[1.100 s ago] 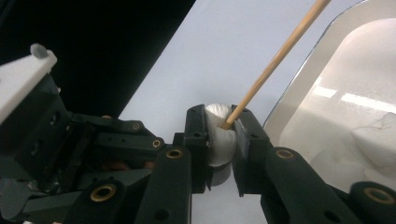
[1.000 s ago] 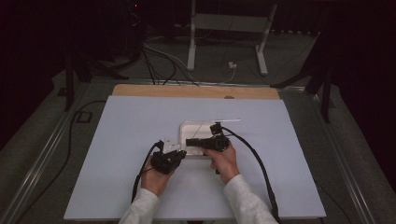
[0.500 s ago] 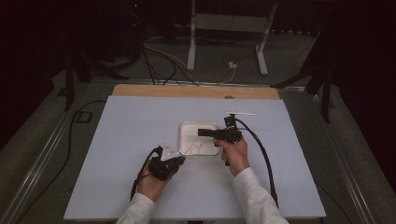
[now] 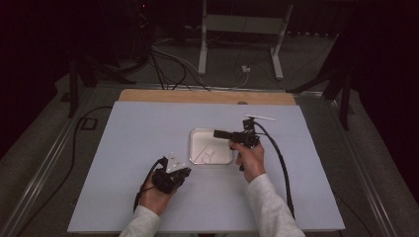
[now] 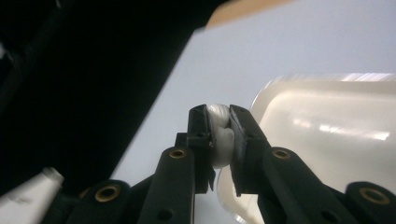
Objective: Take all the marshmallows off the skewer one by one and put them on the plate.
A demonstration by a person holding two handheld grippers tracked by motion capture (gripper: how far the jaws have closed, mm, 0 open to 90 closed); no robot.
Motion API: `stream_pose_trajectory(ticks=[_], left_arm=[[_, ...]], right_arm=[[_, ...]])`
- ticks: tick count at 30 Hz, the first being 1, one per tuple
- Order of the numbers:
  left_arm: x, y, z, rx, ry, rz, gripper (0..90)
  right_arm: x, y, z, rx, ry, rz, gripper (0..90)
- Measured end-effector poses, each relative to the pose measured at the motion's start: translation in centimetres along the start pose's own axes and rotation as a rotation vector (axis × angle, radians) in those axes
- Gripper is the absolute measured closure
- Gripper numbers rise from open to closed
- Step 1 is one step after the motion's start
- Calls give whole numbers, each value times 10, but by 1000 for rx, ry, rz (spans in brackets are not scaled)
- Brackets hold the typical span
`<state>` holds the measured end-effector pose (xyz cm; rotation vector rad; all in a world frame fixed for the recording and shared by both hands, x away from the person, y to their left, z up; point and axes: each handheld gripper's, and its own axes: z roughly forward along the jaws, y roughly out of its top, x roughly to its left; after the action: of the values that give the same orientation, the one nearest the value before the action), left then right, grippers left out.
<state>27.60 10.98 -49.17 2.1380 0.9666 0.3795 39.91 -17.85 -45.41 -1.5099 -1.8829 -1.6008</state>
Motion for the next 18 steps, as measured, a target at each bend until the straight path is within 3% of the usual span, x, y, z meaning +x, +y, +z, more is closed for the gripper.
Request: stream_pose_trajectory(ticks=[5,15,18], left_arm=[[9,0,-8,-35,9,-46,900],[7,8,-8,-74,1,-81,900],[9,11,-9,-85,-3,-91,900]], right_arm=[[-1,7,-14,7,-61,-59,799],[-9,-1,1,91,-237,-176,767],[-13,-3,6,112,-252,-172,758]])
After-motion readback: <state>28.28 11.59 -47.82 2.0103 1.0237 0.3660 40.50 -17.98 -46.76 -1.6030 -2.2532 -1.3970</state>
